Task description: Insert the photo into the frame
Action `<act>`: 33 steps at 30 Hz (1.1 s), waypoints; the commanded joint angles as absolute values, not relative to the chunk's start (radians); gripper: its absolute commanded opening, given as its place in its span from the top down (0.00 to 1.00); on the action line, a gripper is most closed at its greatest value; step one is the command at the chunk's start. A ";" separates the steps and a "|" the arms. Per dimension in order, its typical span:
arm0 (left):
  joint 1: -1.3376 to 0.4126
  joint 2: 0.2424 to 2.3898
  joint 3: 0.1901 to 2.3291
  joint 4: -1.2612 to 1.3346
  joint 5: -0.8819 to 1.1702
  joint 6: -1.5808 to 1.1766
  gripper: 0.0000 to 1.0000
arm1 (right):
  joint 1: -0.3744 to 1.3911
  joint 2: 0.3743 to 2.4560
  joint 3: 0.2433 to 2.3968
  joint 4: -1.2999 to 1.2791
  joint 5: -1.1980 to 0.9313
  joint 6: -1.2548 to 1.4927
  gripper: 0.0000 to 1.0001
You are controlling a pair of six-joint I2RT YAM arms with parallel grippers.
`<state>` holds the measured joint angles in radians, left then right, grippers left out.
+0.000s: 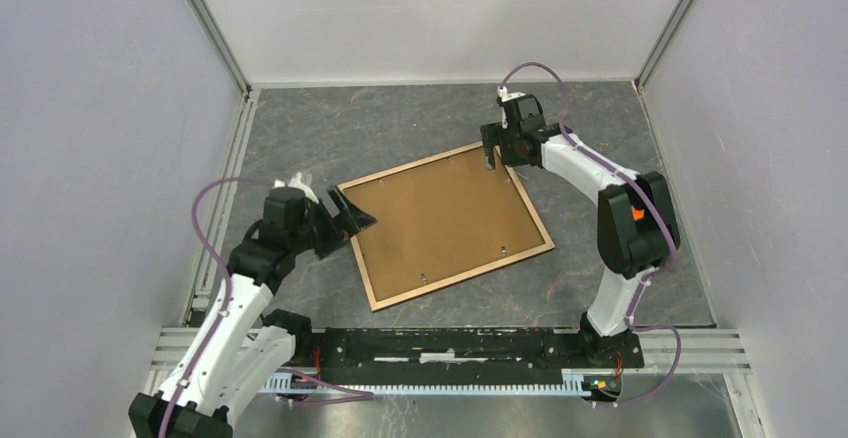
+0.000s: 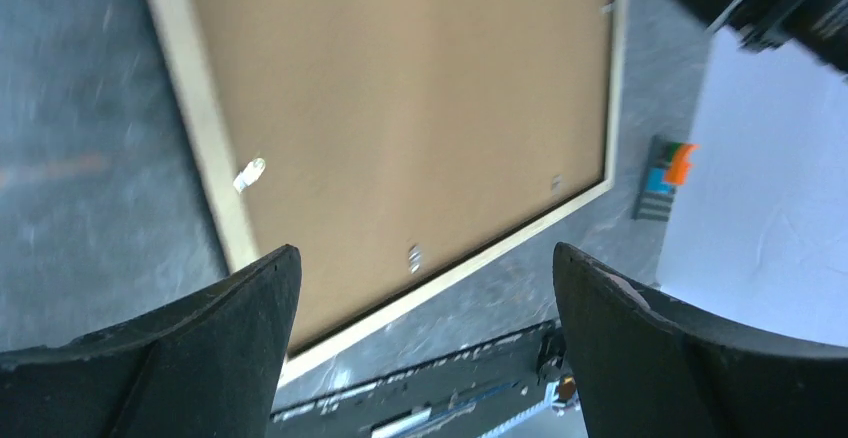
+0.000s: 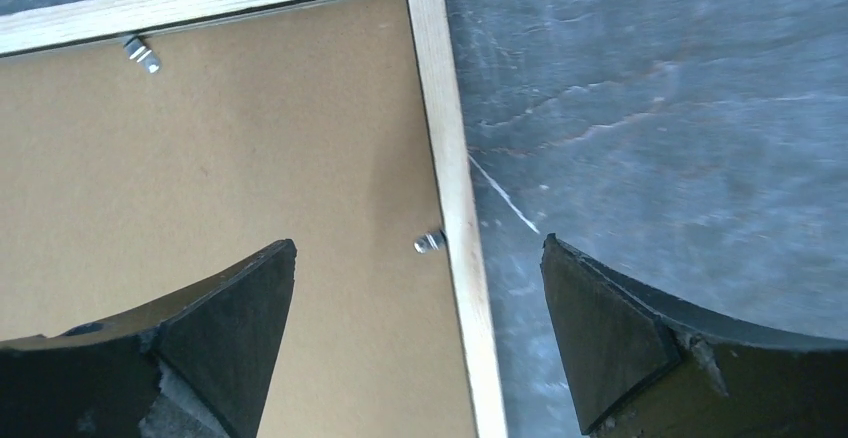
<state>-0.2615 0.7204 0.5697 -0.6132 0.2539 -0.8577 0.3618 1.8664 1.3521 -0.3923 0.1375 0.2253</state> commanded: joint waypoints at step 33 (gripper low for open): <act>-0.474 2.422 2.277 -0.962 0.170 0.401 0.18 | 0.360 0.929 0.967 -0.572 -0.307 0.036 0.03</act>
<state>-0.4564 2.3779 2.1624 -0.9245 0.2173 0.3523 0.3599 0.9398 1.0016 -0.5720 -0.2905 0.0288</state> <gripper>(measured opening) 0.822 0.973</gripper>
